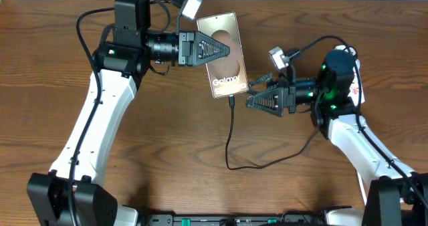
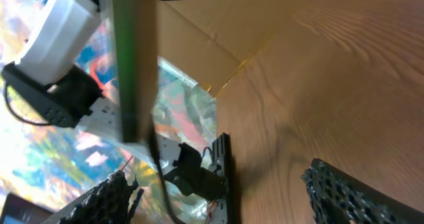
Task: Plug charger to phone and switch on socket
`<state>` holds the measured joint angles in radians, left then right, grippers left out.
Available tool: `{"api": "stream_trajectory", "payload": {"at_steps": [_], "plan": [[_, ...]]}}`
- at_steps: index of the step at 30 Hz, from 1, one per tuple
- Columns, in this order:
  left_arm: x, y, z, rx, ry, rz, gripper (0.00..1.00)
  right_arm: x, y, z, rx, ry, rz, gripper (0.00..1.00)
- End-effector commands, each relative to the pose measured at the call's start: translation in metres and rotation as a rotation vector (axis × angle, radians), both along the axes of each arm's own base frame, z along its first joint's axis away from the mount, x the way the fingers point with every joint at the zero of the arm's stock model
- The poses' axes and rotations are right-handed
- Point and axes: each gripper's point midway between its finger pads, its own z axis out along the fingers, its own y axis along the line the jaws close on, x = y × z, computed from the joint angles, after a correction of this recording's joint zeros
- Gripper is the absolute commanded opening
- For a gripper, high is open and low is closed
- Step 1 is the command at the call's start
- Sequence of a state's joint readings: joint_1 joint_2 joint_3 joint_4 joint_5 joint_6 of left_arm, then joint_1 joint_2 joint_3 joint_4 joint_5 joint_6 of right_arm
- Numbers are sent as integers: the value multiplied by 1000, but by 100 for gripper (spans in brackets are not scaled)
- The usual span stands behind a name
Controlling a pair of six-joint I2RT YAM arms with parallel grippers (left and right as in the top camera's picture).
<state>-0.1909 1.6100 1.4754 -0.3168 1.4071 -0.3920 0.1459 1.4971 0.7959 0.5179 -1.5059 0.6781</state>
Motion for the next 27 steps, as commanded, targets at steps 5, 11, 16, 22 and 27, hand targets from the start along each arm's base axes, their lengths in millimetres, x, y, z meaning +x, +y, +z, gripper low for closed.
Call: {"api": "stream_trajectory", "payload": {"at_steps": [5, 11, 16, 22, 27], "plan": [[-5, 2, 9, -15, -17, -12, 7, 16, -2, -14, -31, 20, -121, 84], [-5, 2, 9, -15, -17, -12, 7, 56, -19, -65, -217, 67, -407, 87], [-5, 2, 9, -14, -17, -12, 7, 45, -34, -115, -426, 151, -450, 32], [-5, 2, 9, -15, -6, -12, 7, 19, -20, -66, -420, 74, -246, 27], [-5, 2, 9, -14, -4, -12, 7, -16, 2, -44, -440, -133, -40, 33]]}}
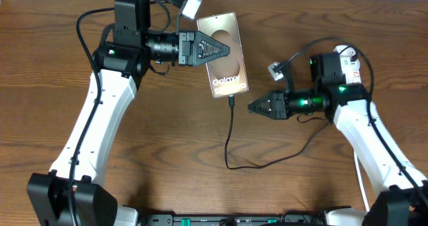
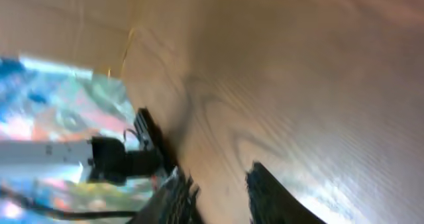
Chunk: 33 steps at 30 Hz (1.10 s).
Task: Plug charger to phone and switch on socket
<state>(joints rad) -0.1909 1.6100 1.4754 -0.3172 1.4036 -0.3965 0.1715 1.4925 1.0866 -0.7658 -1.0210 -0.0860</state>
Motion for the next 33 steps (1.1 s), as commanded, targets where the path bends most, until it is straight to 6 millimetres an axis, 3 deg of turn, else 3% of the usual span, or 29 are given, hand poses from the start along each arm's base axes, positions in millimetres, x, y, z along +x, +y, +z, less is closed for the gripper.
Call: {"api": "stream_trajectory", "payload": {"at_steps": [1, 9, 16, 26, 33], "plan": [[-5, 2, 9, -16, -9, -15, 7, -22, 26, 24, 66, -244, 230, 34], [-5, 2, 9, -16, -9, -15, 7, -37, 43, 54, 252, -282, 317, 40], [-5, 2, 9, -16, -9, -15, 7, -35, 40, 58, 277, -278, 308, 53], [-5, 2, 9, -16, -10, -15, 8, -26, 35, 68, 321, -304, 290, 58], [-5, 2, 9, -16, -10, -15, 7, -36, 38, 94, 469, -313, 351, 59]]}}
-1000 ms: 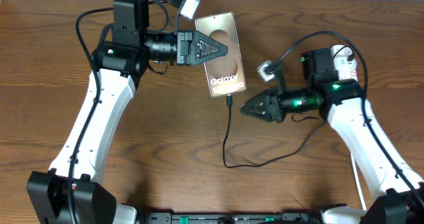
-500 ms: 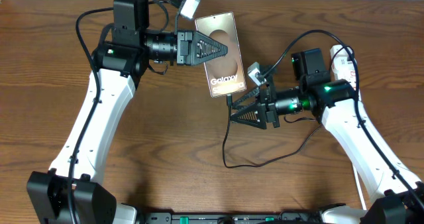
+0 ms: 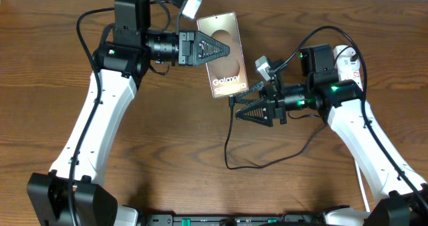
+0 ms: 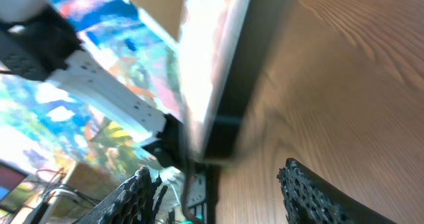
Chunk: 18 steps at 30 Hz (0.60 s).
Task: Plug charger to phone and switch on socket
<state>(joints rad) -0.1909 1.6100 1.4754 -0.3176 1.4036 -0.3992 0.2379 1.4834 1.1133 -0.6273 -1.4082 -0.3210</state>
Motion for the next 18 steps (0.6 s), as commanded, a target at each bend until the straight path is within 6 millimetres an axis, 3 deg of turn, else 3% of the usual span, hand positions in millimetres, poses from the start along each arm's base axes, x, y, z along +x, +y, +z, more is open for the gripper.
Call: {"api": "stream_trajectory", "payload": {"at_steps": [1, 6, 13, 16, 18], "plan": [[-5, 2, 9, -16, -13, -15, 7, -8, 0, 19, 77, 14, 49, 59], [-5, 2, 9, -16, -13, -15, 7, -10, 8, 14, 47, -2, 54, 52], [-5, 2, 9, -16, -13, -15, 7, -1, 14, 11, -1, 15, 18, 51], [-5, 2, 9, -16, -13, -15, 7, 3, 16, 14, 6, 10, 11, 43], [-5, 2, 9, -16, -13, -15, 7, 5, 16, 16, 9, 11, 9, 33]]}}
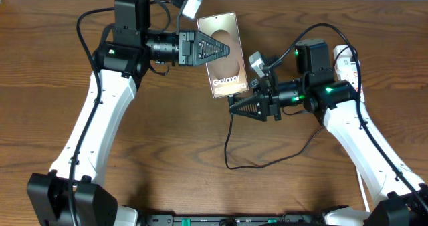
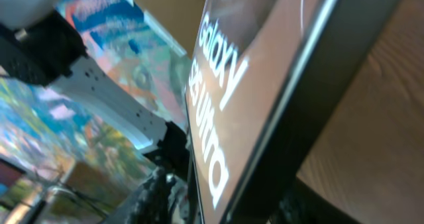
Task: Plug charger to phone and switch on socket
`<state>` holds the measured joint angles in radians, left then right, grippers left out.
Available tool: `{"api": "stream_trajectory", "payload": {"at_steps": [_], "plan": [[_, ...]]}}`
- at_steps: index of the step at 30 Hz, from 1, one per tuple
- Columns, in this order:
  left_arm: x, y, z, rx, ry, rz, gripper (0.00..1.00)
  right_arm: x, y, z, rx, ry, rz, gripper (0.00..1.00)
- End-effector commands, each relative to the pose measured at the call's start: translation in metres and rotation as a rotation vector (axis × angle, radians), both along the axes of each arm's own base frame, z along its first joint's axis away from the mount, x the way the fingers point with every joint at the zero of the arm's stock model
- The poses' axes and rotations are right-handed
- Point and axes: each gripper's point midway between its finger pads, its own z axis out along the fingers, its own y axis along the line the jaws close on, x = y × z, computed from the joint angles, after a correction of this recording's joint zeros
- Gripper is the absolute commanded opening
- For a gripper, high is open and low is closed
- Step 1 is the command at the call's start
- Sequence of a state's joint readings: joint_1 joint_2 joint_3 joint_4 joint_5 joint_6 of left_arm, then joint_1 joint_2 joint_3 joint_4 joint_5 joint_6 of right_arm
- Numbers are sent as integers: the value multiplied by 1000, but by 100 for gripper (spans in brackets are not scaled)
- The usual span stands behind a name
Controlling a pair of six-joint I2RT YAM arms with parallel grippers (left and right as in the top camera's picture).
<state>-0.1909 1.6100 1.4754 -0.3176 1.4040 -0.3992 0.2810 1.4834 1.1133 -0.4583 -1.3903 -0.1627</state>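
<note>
The rose-gold phone, marked "Galaxy", lies tilted at the table's top centre with my left gripper shut on its left edge. In the right wrist view the phone fills the frame, its dark lower edge closest. A black charger cable runs from the phone's lower edge down the table and off to the right. My right gripper stands open at that lower edge, its fingers on either side of it. The plug itself is hidden. A white socket peeks out behind the right arm.
The cable loops across the wooden table below the phone and back towards the right arm. The left arm's own cables curl at the top left. The table's far edge lies just beyond the phone.
My right gripper has moved a little left and up, closer to the phone's lower edge. In the right wrist view the phone is now larger and sharp. The left gripper and phone have not moved.
My right gripper was open at the phone's lower right corner, with the left gripper holding the phone throughout. It then stood shut, drawn back to the right. Later it was open again below the phone by the cable's end, and now it is closer still.
</note>
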Motion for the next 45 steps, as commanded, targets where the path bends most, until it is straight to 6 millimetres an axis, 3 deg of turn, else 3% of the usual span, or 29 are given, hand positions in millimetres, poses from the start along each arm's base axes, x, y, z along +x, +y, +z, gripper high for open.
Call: {"api": "stream_trajectory", "payload": {"at_steps": [1, 5, 25, 35, 45], "plan": [[-5, 2, 9, -16, -13, -15, 7, 0, 1, 7, 3, 24, -2, 26], [-5, 2, 9, -16, -13, -15, 7, 0, 1, 8, 3, 26, -2, 1], [-16, 2, 15, -54, -63, -83, 8, 23, -2, 33, 21, 260, -71, 1], [-22, 2, 18, -74, -55, -117, 7, 19, -2, 48, 70, 164, -14, 1], [-14, 2, -6, -19, 19, -51, 7, 9, -4, 52, 90, 165, 48, 1]]}}
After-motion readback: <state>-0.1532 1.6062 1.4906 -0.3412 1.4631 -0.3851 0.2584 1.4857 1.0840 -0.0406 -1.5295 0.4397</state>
